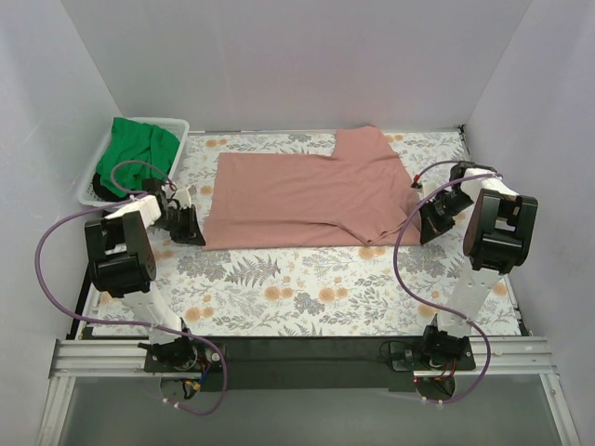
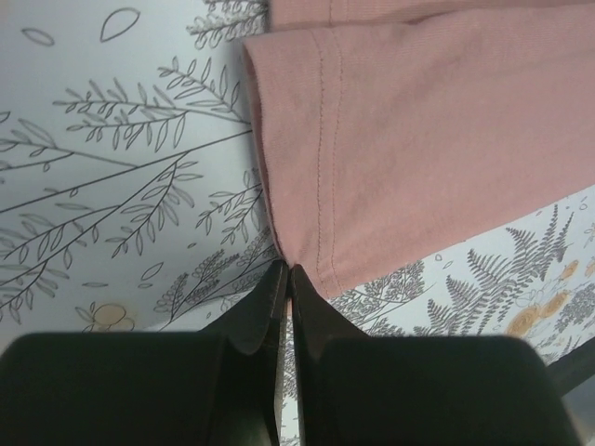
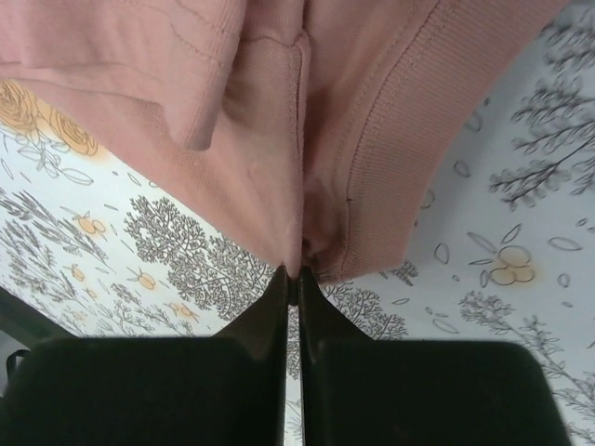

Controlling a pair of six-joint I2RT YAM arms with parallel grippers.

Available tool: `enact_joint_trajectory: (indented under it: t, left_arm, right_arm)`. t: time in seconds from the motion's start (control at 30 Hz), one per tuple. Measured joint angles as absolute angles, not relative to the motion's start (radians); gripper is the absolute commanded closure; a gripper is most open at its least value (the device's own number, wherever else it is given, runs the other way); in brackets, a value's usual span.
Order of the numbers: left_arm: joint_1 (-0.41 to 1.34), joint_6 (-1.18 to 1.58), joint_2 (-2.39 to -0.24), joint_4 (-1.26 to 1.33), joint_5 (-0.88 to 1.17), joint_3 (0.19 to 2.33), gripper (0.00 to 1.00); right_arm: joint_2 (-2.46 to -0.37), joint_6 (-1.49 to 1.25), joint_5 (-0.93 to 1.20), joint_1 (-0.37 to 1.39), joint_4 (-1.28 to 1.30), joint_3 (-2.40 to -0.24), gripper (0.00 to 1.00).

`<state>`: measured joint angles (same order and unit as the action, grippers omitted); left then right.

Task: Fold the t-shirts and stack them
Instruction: Fold the tshirt

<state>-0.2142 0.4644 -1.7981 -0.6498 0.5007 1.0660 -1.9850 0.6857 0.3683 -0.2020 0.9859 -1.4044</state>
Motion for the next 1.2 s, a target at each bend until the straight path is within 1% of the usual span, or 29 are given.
enact_joint_trajectory:
  t: [0.33,0.37,0.4,0.43,0.47,0.53,0.57,0.6,0.73,0.83,0.9,1.0,1.1,1.2]
  left_arm:
    - [-0.238,0.403,-1.753,-0.726,0.444,1.033,1.00]
    - [-0.239,0.395,-1.742,-0.735,0.441,1.023,0.97]
    - [-0.241,0.384,-1.732,-0.749,0.437,1.015,0.88]
    - [-0.242,0.369,-1.721,-0.764,0.436,1.007,0.78]
    - [-0.243,0.353,-1.711,-0.779,0.437,1.005,0.63]
    - [-0.247,0.329,-1.683,-0.796,0.463,1.004,0.50]
    - [-0.247,0.321,-1.664,-0.808,0.483,1.008,0.44]
    - [-0.247,0.312,-1.643,-0.819,0.506,1.019,0.41]
    - [-0.239,0.274,-1.575,-0.835,0.611,1.131,0.39]
    - [-0.184,0.239,-1.500,-0.757,0.713,1.183,0.39]
    - [-0.076,0.223,-1.449,-0.683,0.756,1.176,0.40]
    - [0.178,0.190,-1.445,-0.550,0.795,1.155,0.41]
    - [0.417,0.152,-1.537,-0.444,0.803,1.155,0.41]
    - [0.592,0.109,-1.682,-0.364,0.788,1.175,0.41]
  right_arm:
    - [-1.854,0.738,0.307,-0.204,0.980,-1.208,0.99]
    - [-1.835,0.744,0.305,-0.204,0.980,-1.183,0.81]
    - [-1.816,0.751,0.304,-0.204,0.984,-1.162,0.66]
    - [-1.799,0.754,0.303,-0.204,0.995,-1.147,0.54]
    - [-1.785,0.758,0.300,-0.204,1.007,-1.140,0.45]
    - [-1.766,0.768,0.310,-0.207,1.024,-1.144,0.40]
    - [-1.760,0.768,0.317,-0.208,1.041,-1.159,0.39]
    - [-1.760,0.765,0.324,-0.209,1.066,-1.191,0.39]
    - [-1.756,0.739,0.379,-0.213,1.117,-1.388,0.43]
    - [-1.729,0.699,0.445,-0.214,1.121,-1.487,0.45]
    - [-1.713,0.670,0.489,-0.213,1.132,-1.504,0.47]
    - [-1.726,0.625,0.543,-0.204,1.159,-1.502,0.48]
    - [-1.786,0.582,0.574,-0.193,1.166,-1.502,0.48]
    - [-1.853,0.548,0.577,-0.182,1.159,-1.502,0.46]
